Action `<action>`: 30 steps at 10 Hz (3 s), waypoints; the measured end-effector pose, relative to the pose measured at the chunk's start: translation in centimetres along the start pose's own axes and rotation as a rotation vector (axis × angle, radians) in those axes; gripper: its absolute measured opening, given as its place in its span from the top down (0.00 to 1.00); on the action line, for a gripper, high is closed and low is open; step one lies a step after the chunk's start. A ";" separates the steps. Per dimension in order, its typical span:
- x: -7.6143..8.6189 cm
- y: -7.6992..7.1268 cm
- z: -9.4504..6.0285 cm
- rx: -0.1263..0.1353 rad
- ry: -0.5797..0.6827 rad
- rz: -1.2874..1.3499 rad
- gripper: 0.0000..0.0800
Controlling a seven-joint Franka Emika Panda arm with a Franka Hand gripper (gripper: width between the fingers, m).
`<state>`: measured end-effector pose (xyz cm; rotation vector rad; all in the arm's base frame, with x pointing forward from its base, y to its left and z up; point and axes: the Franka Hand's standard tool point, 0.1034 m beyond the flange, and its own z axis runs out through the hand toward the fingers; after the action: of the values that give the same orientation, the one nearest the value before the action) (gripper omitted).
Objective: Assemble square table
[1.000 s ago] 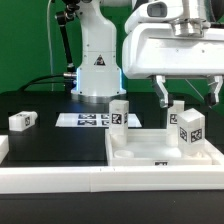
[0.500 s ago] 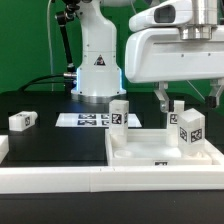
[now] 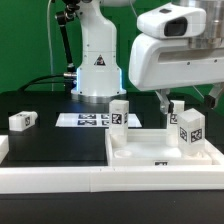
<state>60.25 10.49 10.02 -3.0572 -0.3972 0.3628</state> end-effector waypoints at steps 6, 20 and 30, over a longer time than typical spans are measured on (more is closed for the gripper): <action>1.8 0.7 0.5 0.002 -0.006 0.009 0.19; 1.6 0.0 0.9 -0.002 0.094 0.260 0.63; 1.4 -1.5 1.3 0.077 0.154 1.085 0.63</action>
Offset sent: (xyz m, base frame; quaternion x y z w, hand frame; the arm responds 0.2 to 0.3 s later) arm 0.0170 0.0085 -0.0041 0.0124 -0.0014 0.0014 0.9999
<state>60.93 12.31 8.56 -2.8680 1.2699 0.1319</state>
